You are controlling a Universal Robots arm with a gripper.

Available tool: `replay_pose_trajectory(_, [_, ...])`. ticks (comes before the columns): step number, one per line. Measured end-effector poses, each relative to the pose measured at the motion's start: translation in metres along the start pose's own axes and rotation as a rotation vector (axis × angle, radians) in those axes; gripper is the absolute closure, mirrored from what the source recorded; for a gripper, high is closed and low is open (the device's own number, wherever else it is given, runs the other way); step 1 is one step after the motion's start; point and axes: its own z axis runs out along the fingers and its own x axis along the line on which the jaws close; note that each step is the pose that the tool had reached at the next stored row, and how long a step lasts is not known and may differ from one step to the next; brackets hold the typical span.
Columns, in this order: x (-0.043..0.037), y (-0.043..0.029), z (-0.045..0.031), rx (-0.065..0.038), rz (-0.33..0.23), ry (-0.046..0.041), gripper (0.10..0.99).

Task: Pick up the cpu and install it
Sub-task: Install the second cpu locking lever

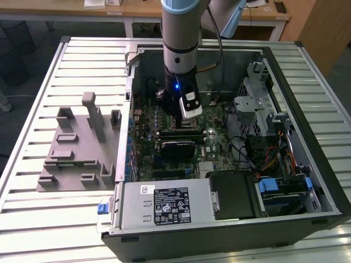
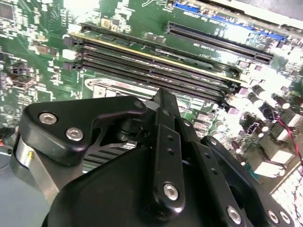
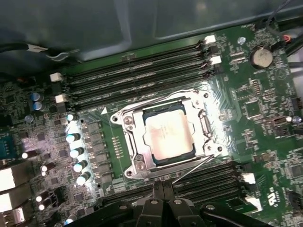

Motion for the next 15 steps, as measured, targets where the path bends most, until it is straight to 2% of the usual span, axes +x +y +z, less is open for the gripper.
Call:
replay_pose_trajectory(8, [0.0015, -0.0023, -0.0001, -0.002, -0.002, 0.0026, 0.980])
replay_pose_trajectory(11, [0.0024, -0.0052, -0.0002, -0.010, -0.007, 0.0028, 0.980])
replay_pose_trajectory(15, [0.0025, -0.0076, -0.0002, -0.029, -0.015, 0.0061, 0.980])
